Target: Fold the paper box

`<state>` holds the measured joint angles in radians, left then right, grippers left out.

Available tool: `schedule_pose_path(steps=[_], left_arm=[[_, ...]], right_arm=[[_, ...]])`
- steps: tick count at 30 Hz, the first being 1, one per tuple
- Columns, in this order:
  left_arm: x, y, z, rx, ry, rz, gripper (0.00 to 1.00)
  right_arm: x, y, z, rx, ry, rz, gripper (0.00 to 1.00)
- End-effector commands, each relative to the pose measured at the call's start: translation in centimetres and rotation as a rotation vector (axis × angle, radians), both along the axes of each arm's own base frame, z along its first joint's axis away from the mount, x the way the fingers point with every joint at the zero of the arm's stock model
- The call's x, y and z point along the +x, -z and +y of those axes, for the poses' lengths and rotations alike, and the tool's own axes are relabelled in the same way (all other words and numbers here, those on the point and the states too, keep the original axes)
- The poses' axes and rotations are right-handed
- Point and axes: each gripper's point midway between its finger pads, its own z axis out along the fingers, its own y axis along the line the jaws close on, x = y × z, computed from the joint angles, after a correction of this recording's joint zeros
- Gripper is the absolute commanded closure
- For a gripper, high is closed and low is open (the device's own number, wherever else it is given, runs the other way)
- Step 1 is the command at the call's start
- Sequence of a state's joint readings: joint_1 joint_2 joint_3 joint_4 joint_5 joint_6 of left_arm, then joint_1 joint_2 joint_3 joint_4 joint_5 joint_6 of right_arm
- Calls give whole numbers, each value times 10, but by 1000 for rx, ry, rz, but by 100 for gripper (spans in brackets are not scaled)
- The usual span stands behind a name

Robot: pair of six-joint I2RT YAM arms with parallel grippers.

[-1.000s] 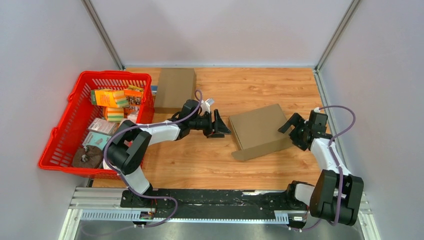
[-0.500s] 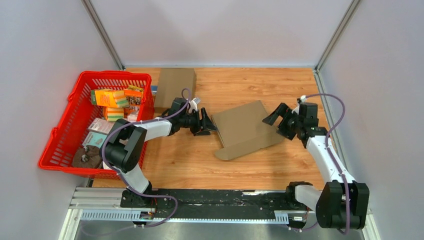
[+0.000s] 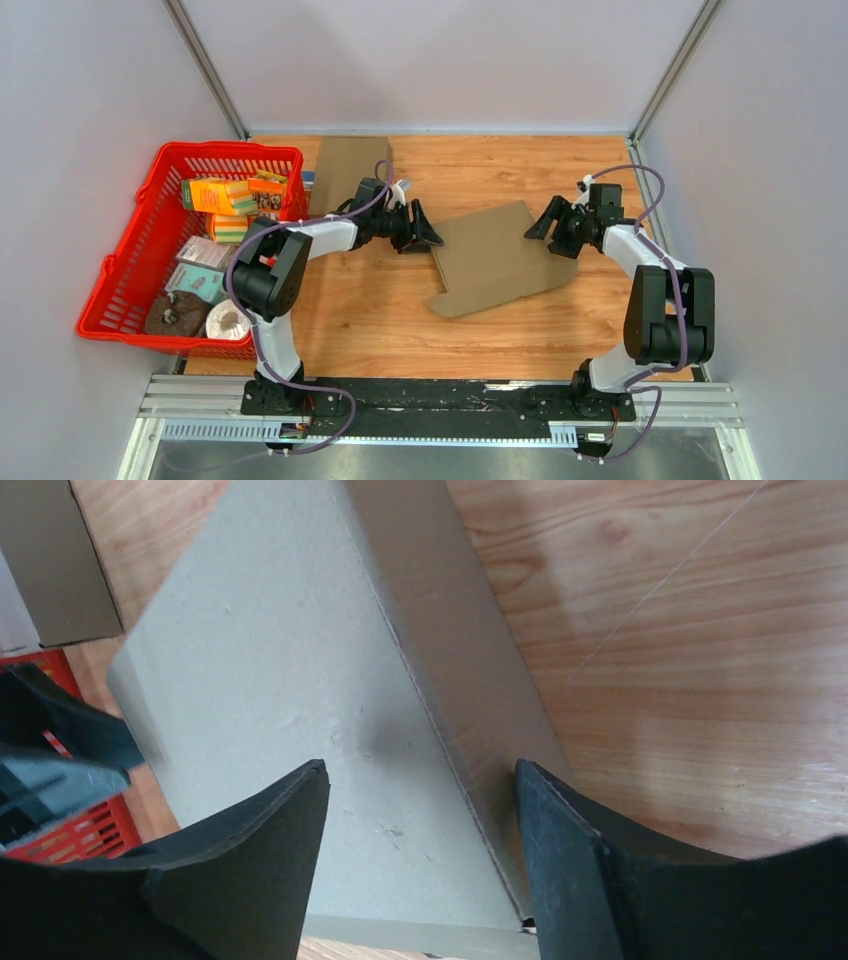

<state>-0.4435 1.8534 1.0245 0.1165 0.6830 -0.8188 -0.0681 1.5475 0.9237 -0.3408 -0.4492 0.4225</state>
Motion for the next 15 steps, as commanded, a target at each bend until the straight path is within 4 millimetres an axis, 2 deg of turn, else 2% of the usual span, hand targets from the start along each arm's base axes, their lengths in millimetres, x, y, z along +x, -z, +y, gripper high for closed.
schedule_pose_path(steps=[1, 2, 3, 5, 6, 8, 10, 11, 12, 13, 14, 15], left_arm=[[35, -19, -9, 18, 5, -78, 39], [41, -17, -9, 26, -6, -79, 39], [52, -29, -12, 27, -10, -115, 39], [63, -24, -8, 88, -22, -108, 39], [61, -23, -3, 126, -9, -101, 38], [70, -39, 4, 157, -38, -155, 34], [65, -35, 19, 204, -46, -163, 29], [62, -45, 24, 210, -58, -186, 28], [60, -45, 30, 212, -61, -193, 27], [50, -36, 36, 221, -61, -172, 26], [46, -43, 39, 206, -59, -183, 26], [36, -35, 44, 210, -56, -162, 25]], right_arm=[[2, -16, 13, 74, -48, -95, 33], [-5, -10, 15, 92, -35, -71, 39], [-8, -10, 18, 113, -34, -67, 41], [-12, -9, 22, 160, -3, -62, 48], [-22, -4, 26, 187, -4, -47, 50], [-25, -5, 30, 225, 4, -67, 50], [-29, -5, 31, 239, 18, -68, 50], [-27, -5, 30, 234, 21, -79, 50], [-26, -4, 27, 224, 25, -83, 50], [-24, -5, 26, 225, 26, -86, 49], [-21, -7, 23, 232, 30, -99, 46], [-21, -7, 23, 244, 22, -95, 45]])
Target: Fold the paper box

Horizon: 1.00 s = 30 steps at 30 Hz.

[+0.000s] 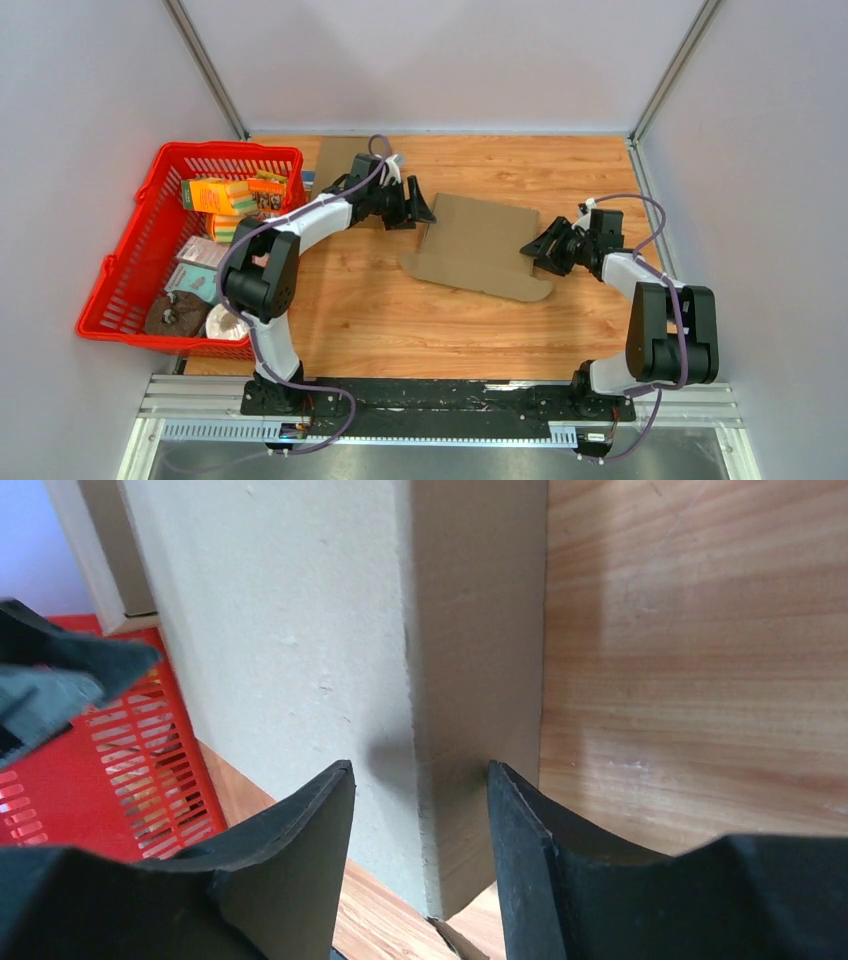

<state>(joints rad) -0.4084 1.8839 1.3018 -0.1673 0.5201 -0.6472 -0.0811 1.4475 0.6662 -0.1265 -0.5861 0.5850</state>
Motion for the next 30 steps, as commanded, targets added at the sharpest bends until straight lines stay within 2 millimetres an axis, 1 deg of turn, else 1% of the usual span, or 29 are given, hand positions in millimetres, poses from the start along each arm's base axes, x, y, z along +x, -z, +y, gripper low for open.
schedule_pose_path(steps=[1, 2, 3, 5, 6, 8, 10, 11, 12, 14, 15, 17, 18, 19, 20, 22, 23, 25, 26, 29, 30], left_arm=[[-27, -4, 30, 34, -1, -14, 25], [-32, -10, 31, 6, 9, -21, 25], [-36, -5, 33, -10, 5, -8, 25], [-38, -7, 37, -50, 5, 1, 27], [-37, -7, 36, -76, 6, 0, 27], [-36, -8, 34, -110, 21, 15, 29], [-33, -9, 32, -127, 27, 12, 29], [-33, -9, 30, -140, 34, 16, 28], [-31, -11, 28, -155, 33, 13, 27], [-29, -10, 24, -175, 46, 14, 25], [-28, -13, 22, -191, 56, 11, 25], [-28, -9, 20, -199, 70, 28, 25], [-26, -11, 19, -206, 74, 26, 24], [-26, -10, 17, -211, 80, 34, 24], [-26, -6, 15, -222, 90, 48, 24], [-23, -7, 12, -235, 99, 52, 24], [-23, -4, 11, -246, 107, 65, 23], [-20, -5, 10, -253, 106, 65, 23], [-19, -4, 9, -252, 104, 67, 23], [-16, -9, 6, -280, 118, 59, 23], [-15, -13, 3, -293, 128, 52, 23]], right_arm=[[21, -27, -2, 47, 0, -115, 45], [24, -27, -6, 45, 8, -125, 45], [25, -29, -7, 54, 7, -131, 45], [28, -30, -13, 46, 18, -140, 48], [29, -26, -14, 46, 19, -131, 49], [27, -18, -13, 53, 11, -107, 55], [30, -15, -15, 52, 16, -118, 57], [31, -13, -16, 60, 22, -124, 61], [29, -7, -16, 70, 22, -104, 62], [28, -2, -21, 72, 35, -97, 66], [26, 2, -21, 78, 36, -83, 67], [24, 7, -26, 81, 55, -71, 72], [22, 10, -27, 96, 63, -59, 73], [16, 16, -28, 110, 69, -39, 75], [17, 19, -33, 123, 88, -39, 77], [8, 27, -34, 161, 98, -11, 77], [7, 32, -41, 174, 116, -3, 77], [1, 37, -42, 219, 125, 17, 77], [-2, 44, -46, 233, 141, 31, 77], [-4, 49, -46, 242, 140, 41, 77], [-3, 48, -46, 244, 140, 37, 76]])
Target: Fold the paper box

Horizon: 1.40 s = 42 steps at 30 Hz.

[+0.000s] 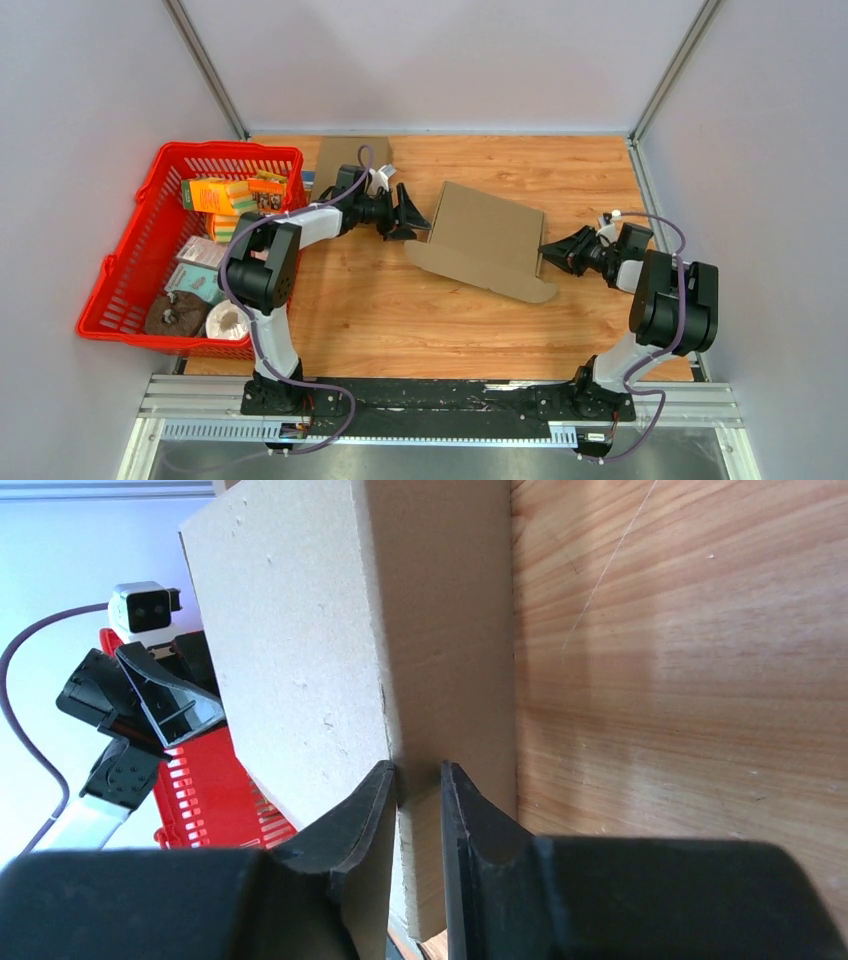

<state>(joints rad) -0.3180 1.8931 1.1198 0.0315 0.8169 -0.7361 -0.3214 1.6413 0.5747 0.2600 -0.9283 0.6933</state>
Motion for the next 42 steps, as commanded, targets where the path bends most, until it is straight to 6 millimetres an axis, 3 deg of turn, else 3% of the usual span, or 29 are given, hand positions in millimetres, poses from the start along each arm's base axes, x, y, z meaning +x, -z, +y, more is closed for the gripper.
schedule_pose_path(steps=[1, 5, 13, 18, 22, 24, 27, 28, 32, 33, 34, 35, 36, 37, 39, 40, 42], left_arm=[[15, -29, -12, -94, 40, -84, 23], [14, -45, -23, -204, 72, -70, 23], [1, -35, -47, -237, 124, -2, 22], [-3, -40, -64, -275, 144, 12, 22], [-6, -57, -77, -354, 163, 8, 23], [-5, -59, -77, -362, 160, 14, 36], [-3, -58, -73, -360, 139, 32, 53], [-2, -59, -71, -356, 126, 38, 55], [-3, -59, -63, -337, 89, 80, 68], [-4, -59, -61, -332, 82, 90, 68], [-6, -62, -58, -321, 68, 113, 68], [-8, -61, -56, -312, 58, 135, 69], [-9, -67, -53, -311, 47, 135, 70], [-11, -66, -50, -297, 22, 165, 70], [-16, -65, -45, -272, 0, 210, 77], [-21, -69, -41, -262, -17, 248, 81], [-27, -79, -37, -261, -38, 282, 88]], right_arm=[[-17, 42, -9, -41, 63, 132, 76], [-14, 40, -11, -56, 64, 131, 75], [-15, 44, -12, -60, 72, 138, 76], [-15, 44, -12, -59, 73, 139, 76], [-15, 42, -10, -64, 63, 129, 74], [-12, 39, -8, -75, 55, 120, 71], [-10, 28, -8, -129, 48, 123, 53], [-13, 17, -7, -145, 48, 120, 42], [-12, -16, -31, -360, 125, 83, 20], [-4, -35, -38, -429, 142, 45, 17], [-12, -54, -31, -497, 120, 19, 11], [-11, -63, -42, -613, 167, 10, 8], [-5, -89, -42, -703, 163, -63, 5], [-14, -109, -18, -765, 101, -135, 2], [-15, -136, -12, -967, 90, -230, 0], [-21, -160, 25, -993, -5, -354, 0], [-29, -174, 57, -1073, -128, -484, 0]])
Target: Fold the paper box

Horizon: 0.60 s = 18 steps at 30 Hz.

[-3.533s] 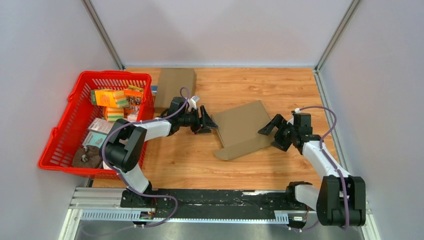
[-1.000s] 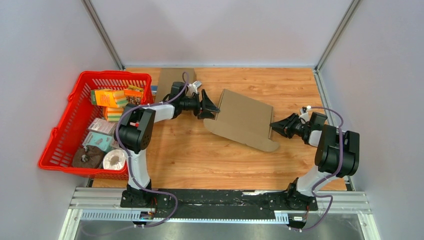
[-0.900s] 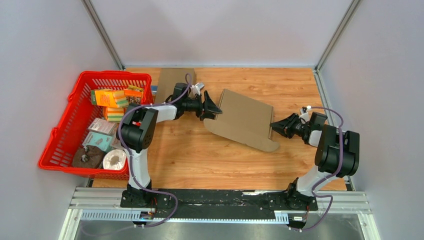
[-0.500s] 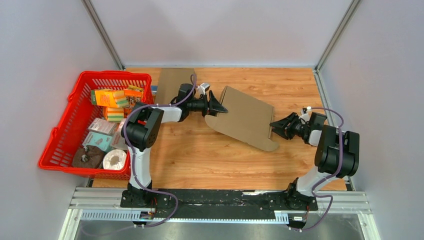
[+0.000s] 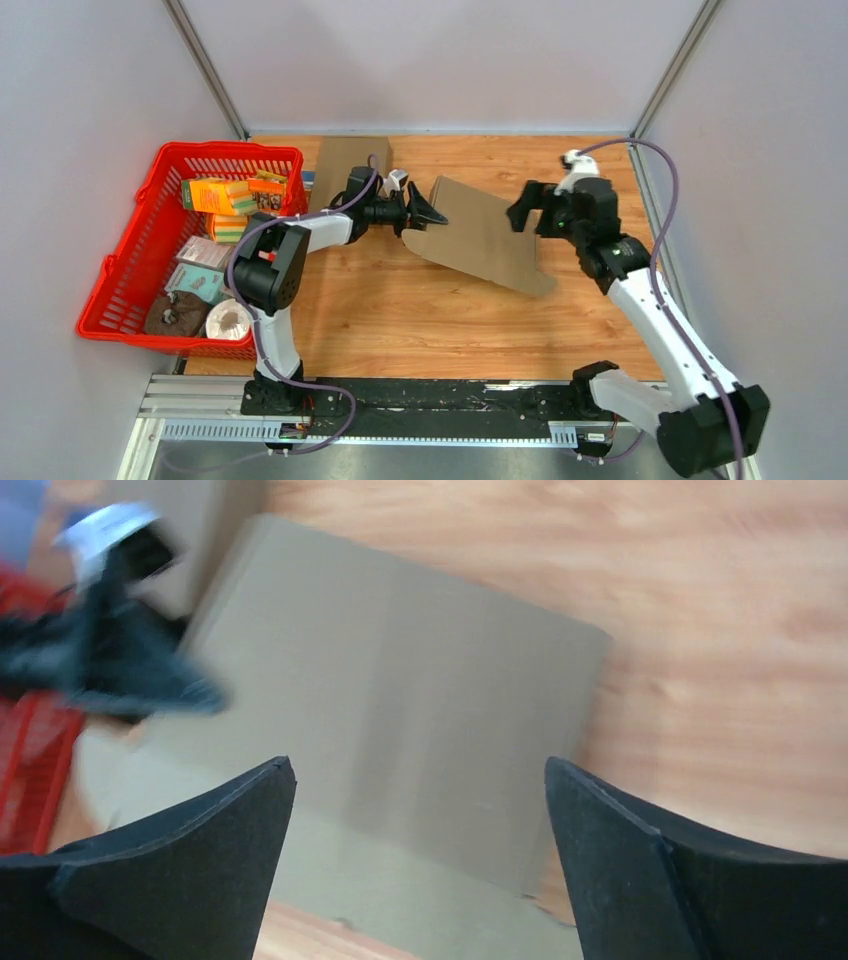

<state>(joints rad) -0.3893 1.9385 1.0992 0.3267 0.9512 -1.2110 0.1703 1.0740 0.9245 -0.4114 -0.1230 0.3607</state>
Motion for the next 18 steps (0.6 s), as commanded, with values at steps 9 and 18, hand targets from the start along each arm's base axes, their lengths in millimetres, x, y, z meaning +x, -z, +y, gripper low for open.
schedule_pose_path(steps=[9, 18], left_arm=[[-51, -49, 24, -13, -78, 352, 95], [-72, -52, 37, 32, -102, 427, 100]], right_arm=[[-93, -2, 166, -730, -769, -257, 0], [-103, 23, 182, -911, -814, -264, 0]])
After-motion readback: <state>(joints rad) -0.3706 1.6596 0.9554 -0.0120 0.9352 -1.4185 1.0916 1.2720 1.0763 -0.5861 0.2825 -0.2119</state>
